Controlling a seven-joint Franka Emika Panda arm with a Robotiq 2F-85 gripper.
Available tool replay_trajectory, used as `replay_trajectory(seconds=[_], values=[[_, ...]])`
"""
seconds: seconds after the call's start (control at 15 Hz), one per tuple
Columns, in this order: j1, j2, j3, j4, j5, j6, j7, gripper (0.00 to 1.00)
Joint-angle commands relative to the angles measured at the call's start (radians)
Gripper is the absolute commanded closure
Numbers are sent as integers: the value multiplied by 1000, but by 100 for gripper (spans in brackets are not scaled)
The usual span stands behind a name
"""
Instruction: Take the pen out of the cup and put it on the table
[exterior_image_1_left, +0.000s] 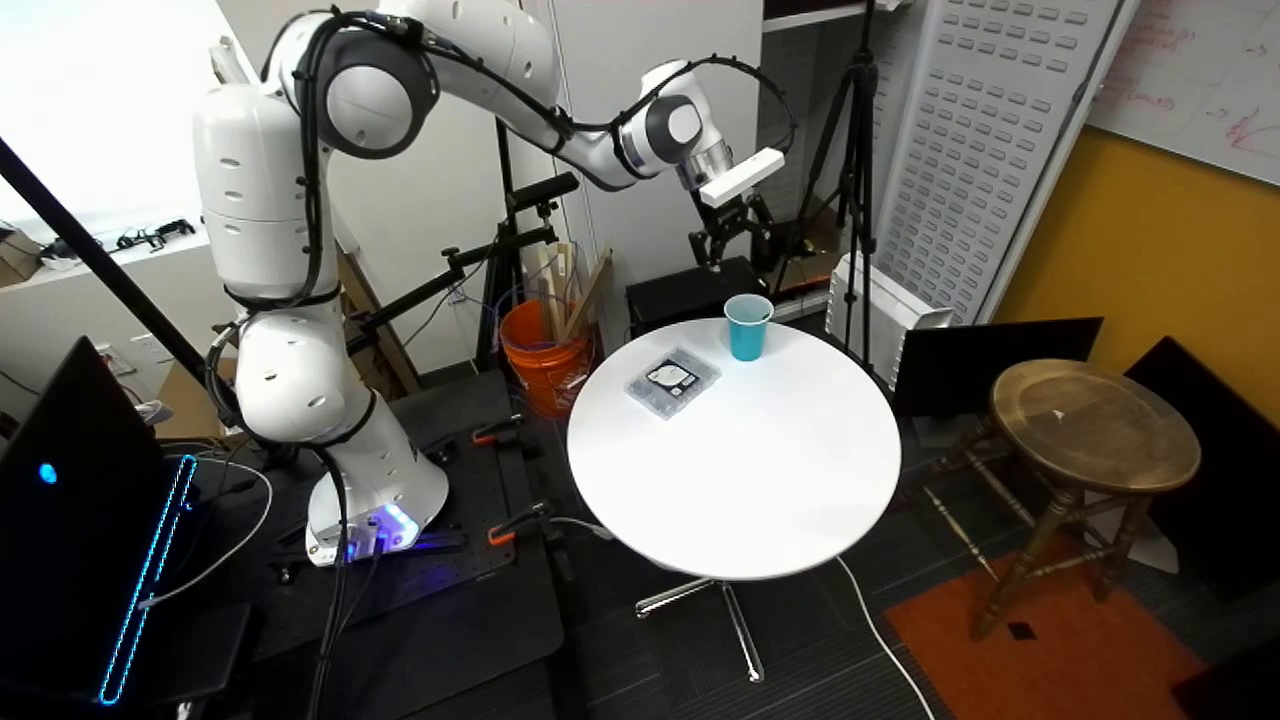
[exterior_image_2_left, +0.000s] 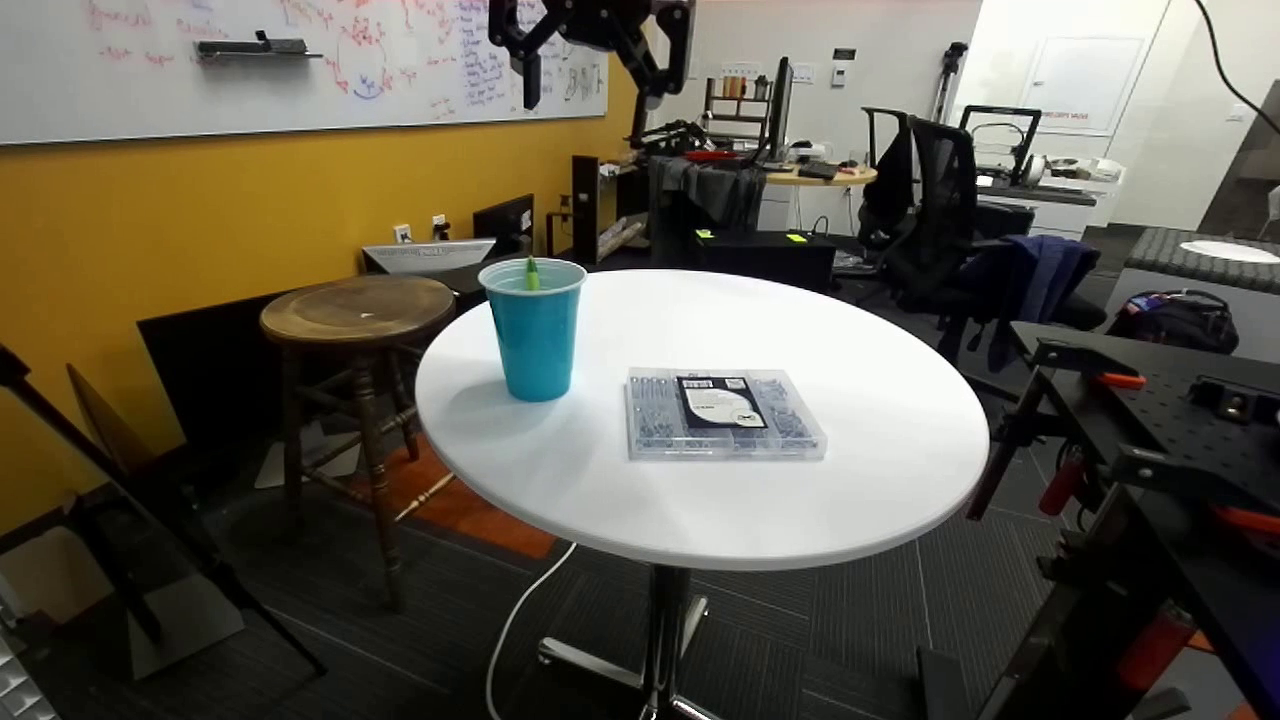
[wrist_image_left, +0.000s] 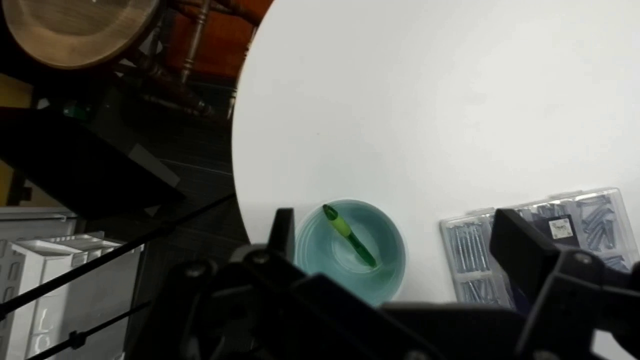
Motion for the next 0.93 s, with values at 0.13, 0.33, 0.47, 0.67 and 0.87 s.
replay_trajectory(seconds=[0.13,0.33,0.47,0.67,0.87], values=[[2,46,-13,3,-77,125,14,0],[9,64,-4,-1,-71,159,14,0],[15,72,1,-5,-66,157,16,2],[24,84,8,-4,-55,149,13,14],[27,90,11,-9,-48,144,13,20]])
